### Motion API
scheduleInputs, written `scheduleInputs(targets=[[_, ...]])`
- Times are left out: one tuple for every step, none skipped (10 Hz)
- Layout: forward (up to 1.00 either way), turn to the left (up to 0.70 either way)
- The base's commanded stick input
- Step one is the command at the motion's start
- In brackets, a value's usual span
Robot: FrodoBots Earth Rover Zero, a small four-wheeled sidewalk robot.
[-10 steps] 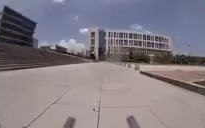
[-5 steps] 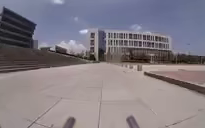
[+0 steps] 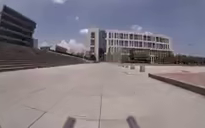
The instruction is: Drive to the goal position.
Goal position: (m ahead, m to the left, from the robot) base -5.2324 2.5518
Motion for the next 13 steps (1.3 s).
scheduleInputs(targets=[[1.0,0.27],[1.0,0.27],[1.0,0.27],[1.0,0.27],[1.0,0.27],[1.0,0.27],[1.0,0.27],[1.0,0.27],[1.0,0.27],[1.0,0.27],[1.0,0.27],[0.73,0.32],[0.0,0.45]])
